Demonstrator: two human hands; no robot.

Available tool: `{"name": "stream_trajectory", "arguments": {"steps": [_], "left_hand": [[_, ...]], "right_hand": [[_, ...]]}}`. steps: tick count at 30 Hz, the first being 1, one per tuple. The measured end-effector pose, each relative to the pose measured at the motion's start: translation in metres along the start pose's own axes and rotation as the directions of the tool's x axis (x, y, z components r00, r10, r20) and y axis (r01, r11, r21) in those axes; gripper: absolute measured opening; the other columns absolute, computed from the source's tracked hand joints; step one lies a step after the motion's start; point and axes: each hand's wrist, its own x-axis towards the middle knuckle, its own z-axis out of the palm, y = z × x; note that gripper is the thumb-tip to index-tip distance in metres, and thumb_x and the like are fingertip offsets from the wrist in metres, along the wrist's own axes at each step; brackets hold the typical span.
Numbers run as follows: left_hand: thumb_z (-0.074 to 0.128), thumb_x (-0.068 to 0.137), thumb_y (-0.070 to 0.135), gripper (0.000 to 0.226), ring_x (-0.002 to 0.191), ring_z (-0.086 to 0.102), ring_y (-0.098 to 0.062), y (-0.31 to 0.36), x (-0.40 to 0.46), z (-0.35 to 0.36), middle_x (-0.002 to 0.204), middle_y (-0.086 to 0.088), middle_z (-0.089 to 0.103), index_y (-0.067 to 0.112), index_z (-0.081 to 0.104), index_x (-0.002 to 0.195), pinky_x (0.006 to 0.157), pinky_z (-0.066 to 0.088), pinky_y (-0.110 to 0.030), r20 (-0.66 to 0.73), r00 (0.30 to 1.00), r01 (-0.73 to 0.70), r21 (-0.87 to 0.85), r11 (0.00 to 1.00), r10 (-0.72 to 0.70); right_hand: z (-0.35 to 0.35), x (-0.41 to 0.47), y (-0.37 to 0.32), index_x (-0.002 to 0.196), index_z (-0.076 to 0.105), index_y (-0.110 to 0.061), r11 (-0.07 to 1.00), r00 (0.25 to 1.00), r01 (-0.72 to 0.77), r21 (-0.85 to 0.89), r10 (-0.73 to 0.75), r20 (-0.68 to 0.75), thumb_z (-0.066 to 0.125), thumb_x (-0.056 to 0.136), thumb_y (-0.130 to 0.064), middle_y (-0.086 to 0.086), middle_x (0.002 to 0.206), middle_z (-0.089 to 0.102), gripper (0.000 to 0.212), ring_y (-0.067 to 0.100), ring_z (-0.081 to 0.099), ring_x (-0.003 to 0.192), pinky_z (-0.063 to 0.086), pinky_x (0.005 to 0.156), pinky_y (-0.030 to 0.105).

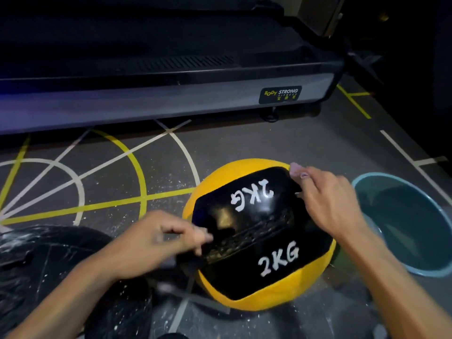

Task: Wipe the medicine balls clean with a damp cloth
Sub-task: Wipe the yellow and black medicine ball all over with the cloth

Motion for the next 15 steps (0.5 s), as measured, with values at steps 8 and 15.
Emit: {"name": "stream_trajectory", "arguments": {"steps": [8,15], "left_hand": [[0.068,0.056,0.084,0.068,0.095,0.059,-0.011,-0.021,0.037,0.015,0.110,0.010,0.062,0.035,0.052,0.101,0.080,0.047,-0.034,-0.251,0.905,0.366,0.055,0.929,-0.342],[0.098,0.039,0.065,0.096,0.113,0.068,-0.044,-0.027,0.040,0.023,0.121,-0.005,0.073,0.048,0.063,0.128,0.094,0.050,-0.071,0.040,0.843,0.497,-0.439,0.749,-0.536]], "right_hand": [[0.003,-0.026,0.041,0.138,0.063,-0.032,0.965,0.982,-0.175,0.193,0.159,0.098,0.041,0.109,-0.035,-0.012,0.144,0.059,0.036,0.019,0.053,0.136,0.039,0.108,0.031],[0.002,-0.042,0.040,0.134,0.066,-0.034,0.852,0.971,-0.232,0.470,0.226,0.071,0.040,0.110,-0.030,-0.027,0.140,0.056,0.035,0.001,0.052,0.130,0.029,0.083,-0.009]]}}
